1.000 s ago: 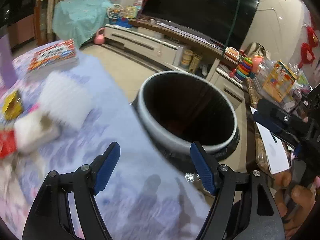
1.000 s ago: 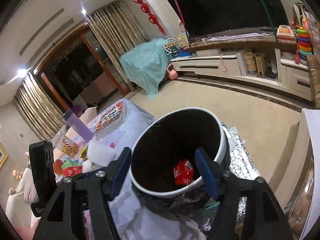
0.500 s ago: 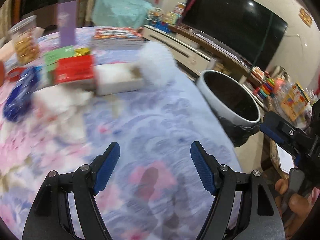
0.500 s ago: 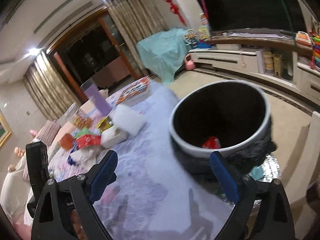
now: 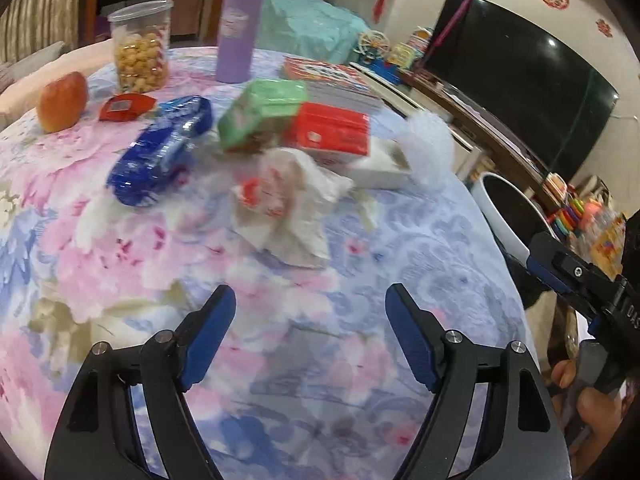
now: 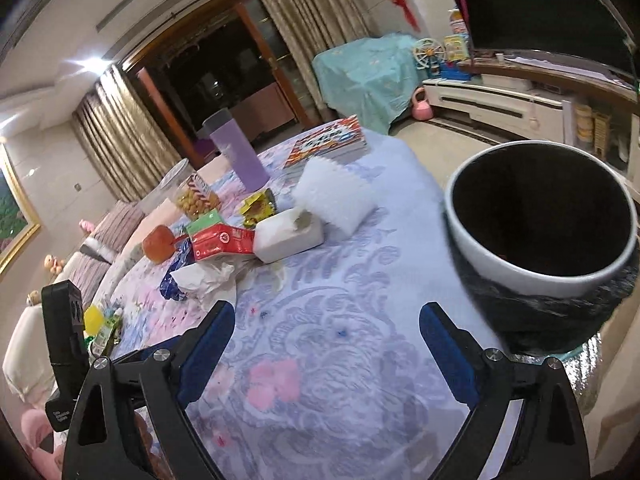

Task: Collect trash
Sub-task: 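Grasp the crumpled white tissue with the left tool while the right tool grasps the white foam net, then carry tissue and foam net over the bin and open both tools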

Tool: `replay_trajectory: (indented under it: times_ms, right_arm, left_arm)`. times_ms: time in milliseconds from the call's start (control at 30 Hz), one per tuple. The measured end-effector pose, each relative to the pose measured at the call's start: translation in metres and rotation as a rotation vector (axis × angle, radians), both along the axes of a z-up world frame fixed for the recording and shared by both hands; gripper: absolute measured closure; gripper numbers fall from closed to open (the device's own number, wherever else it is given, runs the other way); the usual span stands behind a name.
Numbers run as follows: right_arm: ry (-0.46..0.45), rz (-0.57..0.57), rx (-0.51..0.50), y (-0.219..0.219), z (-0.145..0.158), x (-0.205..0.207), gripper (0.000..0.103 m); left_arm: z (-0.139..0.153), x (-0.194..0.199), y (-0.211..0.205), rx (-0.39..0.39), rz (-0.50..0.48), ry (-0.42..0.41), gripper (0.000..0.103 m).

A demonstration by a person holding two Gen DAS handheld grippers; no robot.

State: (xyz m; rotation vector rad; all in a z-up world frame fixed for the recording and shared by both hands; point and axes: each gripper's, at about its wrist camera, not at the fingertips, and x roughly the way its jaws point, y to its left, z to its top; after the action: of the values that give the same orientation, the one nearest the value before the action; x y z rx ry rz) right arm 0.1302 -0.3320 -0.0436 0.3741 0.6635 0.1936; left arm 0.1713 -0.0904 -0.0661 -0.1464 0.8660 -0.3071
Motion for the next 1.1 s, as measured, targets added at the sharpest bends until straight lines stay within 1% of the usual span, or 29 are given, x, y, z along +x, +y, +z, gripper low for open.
replay_trajectory:
  times_ms: [67, 133, 333, 533, 667, 700, 733, 767, 800, 833, 867, 900, 933, 1000, 1100]
  right_arm:
    - [0.005, 0.000, -0.001, 0.003, -0.001, 0.009, 0.008]
    - [0.007, 0.004, 0.005, 0.003, 0.000, 0.016, 0.008]
    - [0.000, 0.008, -0.009, 0.006, 0.002, 0.044, 0.008]
    - [0.010, -0.033, 0.070, -0.006, -0.003, 0.081, 0.008]
    - [0.017, -0.041, 0.101, -0.011, -0.011, 0.107, 0.008]
    - [0.017, -0.040, 0.104, -0.012, -0.012, 0.112, 0.009]
    - [0.014, -0.039, 0.104, -0.012, -0.014, 0.116, 0.011]
    - [0.013, -0.040, 0.094, -0.012, -0.016, 0.120, 0.023]
    - [0.021, -0.037, 0.081, -0.011, -0.019, 0.123, 0.044]
    - [0.039, -0.028, 0.077, -0.010, -0.021, 0.126, 0.054]
    - [0.043, -0.025, 0.079, -0.011, -0.023, 0.126, 0.064]
    - [0.035, -0.025, 0.078, -0.011, -0.023, 0.124, 0.070]
    - [0.019, -0.020, 0.072, -0.011, -0.020, 0.120, 0.075]
    - [-0.004, -0.010, 0.064, -0.010, -0.015, 0.112, 0.079]
    - [-0.038, 0.006, 0.056, -0.006, -0.008, 0.095, 0.081]
  left_arm:
    - [0.001, 0.005, 0.007, -0.006, 0.021, -0.005, 0.021]
    - [0.001, 0.011, 0.010, -0.011, 0.032, -0.002, 0.018]
    - [0.001, 0.027, 0.010, -0.005, 0.043, -0.005, 0.017]
    - [-0.002, 0.046, 0.006, 0.023, 0.054, -0.018, 0.017]
    - [-0.008, 0.053, 0.009, -0.002, 0.055, -0.018, 0.017]
    - [-0.010, 0.054, 0.009, -0.008, 0.051, -0.011, 0.022]
    - [-0.012, 0.056, 0.010, -0.027, 0.038, 0.000, 0.037]
    - [-0.013, 0.058, 0.009, -0.038, 0.024, 0.012, 0.046]
    - [-0.014, 0.058, 0.008, -0.039, 0.015, 0.020, 0.053]
    - [-0.014, 0.057, 0.008, -0.039, 0.009, 0.019, 0.059]
    - [-0.014, 0.056, 0.008, -0.046, 0.000, 0.016, 0.062]
    - [-0.013, 0.054, 0.007, -0.049, -0.005, 0.013, 0.065]
    - [-0.012, 0.052, 0.007, -0.046, -0.011, 0.009, 0.067]
    - [-0.010, 0.046, 0.006, -0.045, -0.019, 0.005, 0.068]
    - [-0.006, 0.033, 0.003, -0.048, -0.036, 0.000, 0.068]
